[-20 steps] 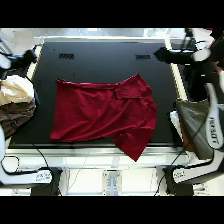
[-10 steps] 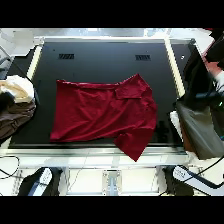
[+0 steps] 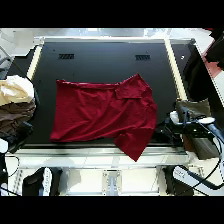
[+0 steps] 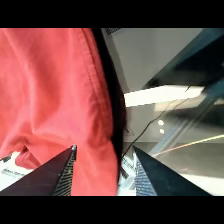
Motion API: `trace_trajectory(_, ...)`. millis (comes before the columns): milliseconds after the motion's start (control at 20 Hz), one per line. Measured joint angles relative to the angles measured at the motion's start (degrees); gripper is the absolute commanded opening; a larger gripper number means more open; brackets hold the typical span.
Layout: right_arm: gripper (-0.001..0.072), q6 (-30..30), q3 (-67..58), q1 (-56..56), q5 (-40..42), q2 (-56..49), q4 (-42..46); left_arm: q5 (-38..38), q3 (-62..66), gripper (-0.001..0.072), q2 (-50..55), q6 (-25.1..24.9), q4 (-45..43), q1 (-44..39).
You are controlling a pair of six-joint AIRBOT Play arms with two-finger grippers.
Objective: Fold the shirts.
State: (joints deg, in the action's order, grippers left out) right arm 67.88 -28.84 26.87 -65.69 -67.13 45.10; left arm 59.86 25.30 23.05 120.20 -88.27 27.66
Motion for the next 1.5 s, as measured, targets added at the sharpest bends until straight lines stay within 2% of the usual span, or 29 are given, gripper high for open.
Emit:
trace_trajectory(250, 0.0393, 0.04, 1.90, -8.48, 8.59, -0.02, -2.56, 3.80, -2.10, 0.0506, -3.30, 0.92, 3.10, 0.00)
trace_trajectory(300, 0.0278, 0.37, 2.01, -9.40, 9.38, -0.02, -2.80, 4.72, -2.25, 0.0506, -3.54, 0.94, 3.37, 0.00)
trace_trajectory(350, 0.0123, 0.70, 2.08, -10.10, 10.56, -0.02, -2.89, 5.40, -2.36, 0.0506, -3.69, 1.07, 3.54, 0.00)
trace_trajectory(450, 0.0084, 1.25, 2.21, -10.95, 11.82, -0.04, -3.39, 6.97, -2.51, 0.0506, -3.91, 1.11, 4.17, 0.00)
trace_trajectory(500, 0.0023, 1.25, 2.25, -11.21, 11.98, -0.04, -3.98, 7.80, -2.69, 0.0506, -3.96, 1.14, 4.52, 0.00)
trace_trajectory(700, 0.0022, 0.09, 2.25, -11.72, 12.79, -0.04, -6.54, 9.27, -5.35, 0.0505, -3.50, 1.11, 7.28, 0.00)
trace_trajectory(900, 0.0022, -1.07, 2.25, -11.85, 12.79, -0.04, -8.87, 9.57, -9.40, 0.0485, 1.27, -0.20, 10.38, 0.00)
trace_trajectory(1500, 0.0023, -1.62, 2.25, -11.87, 11.87, -0.07, -10.51, -6.97, -11.23, 0.0484, 17.49, -13.11, 24.52, 0.00)
